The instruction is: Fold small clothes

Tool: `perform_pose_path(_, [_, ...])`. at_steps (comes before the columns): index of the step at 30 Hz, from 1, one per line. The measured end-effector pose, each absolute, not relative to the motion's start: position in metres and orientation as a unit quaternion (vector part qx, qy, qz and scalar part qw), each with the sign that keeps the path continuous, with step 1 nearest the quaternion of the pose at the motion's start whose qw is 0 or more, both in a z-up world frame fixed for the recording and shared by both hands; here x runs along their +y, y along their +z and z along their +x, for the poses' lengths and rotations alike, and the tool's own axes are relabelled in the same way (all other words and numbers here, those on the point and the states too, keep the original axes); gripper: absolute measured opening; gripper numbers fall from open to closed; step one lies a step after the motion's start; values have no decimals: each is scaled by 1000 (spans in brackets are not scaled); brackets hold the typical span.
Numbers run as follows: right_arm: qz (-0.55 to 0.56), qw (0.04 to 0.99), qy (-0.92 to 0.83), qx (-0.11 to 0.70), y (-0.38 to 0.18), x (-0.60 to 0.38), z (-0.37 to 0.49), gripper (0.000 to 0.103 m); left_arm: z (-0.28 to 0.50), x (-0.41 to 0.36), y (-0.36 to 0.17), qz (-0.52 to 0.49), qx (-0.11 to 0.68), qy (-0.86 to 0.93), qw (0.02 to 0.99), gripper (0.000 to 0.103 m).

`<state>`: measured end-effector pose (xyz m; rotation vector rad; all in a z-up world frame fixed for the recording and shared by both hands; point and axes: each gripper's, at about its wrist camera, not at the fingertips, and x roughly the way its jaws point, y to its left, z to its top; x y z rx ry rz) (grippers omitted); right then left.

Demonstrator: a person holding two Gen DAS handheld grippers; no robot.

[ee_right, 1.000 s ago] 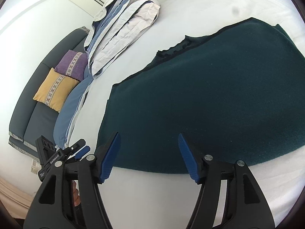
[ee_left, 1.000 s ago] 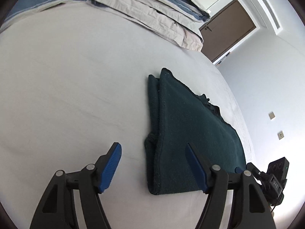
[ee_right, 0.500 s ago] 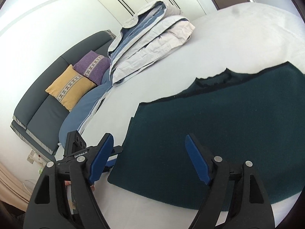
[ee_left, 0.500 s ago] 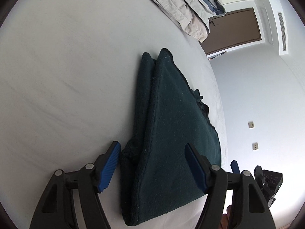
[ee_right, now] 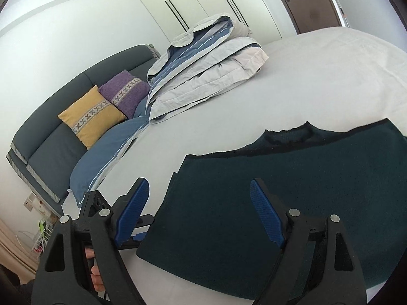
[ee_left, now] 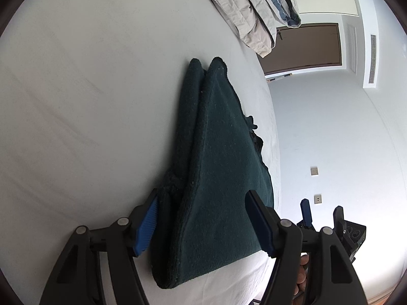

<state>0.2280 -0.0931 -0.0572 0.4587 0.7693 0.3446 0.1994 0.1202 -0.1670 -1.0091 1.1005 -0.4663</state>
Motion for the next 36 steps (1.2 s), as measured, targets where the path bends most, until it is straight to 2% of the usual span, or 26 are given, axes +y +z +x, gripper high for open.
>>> perform_pose_path(2, [218,886,165,374,-60,-85,231,87,206,114,-167,-455,500,-221,703,63])
perform_pose_path(3, [223,882,162,382,-64,-83,234,87,208,111,-169,-457,503,-224,698,48])
perform_pose_path(4, [230,874,157,398,-71,-82,238,87,209,109,-174,-460,510,-223,692,25])
perform_pose_path(5, [240,861,156,421,-79,-80,244,87,208,108,-178,-460,515,-218,690,14])
perform_pose_path(9, [301,800,160,494,-119,-91,264,87,199,115,-185,-482,496,-217,689,13])
perform_pose_path(15, [408,744,151,508,-186,-128,275,87,202,105,-160,-448,488,-216,717,13])
perform_pose_path(21, [432,732,167,499,-179,-148,278,87,209,74,-115,-397,475,-235,749,13])
perform_pose_path(29, [504,718,153,455,-164,-255,258,87,229,-37,-60,-297,473,-291,776,12])
perform_pose_path(33, [521,714,130,450,-163,-312,244,87,237,-112,-61,-259,485,-325,770,12])
perform_pose_path(36, [541,703,115,448,-171,-345,233,88,240,-167,-83,-230,508,-337,759,14])
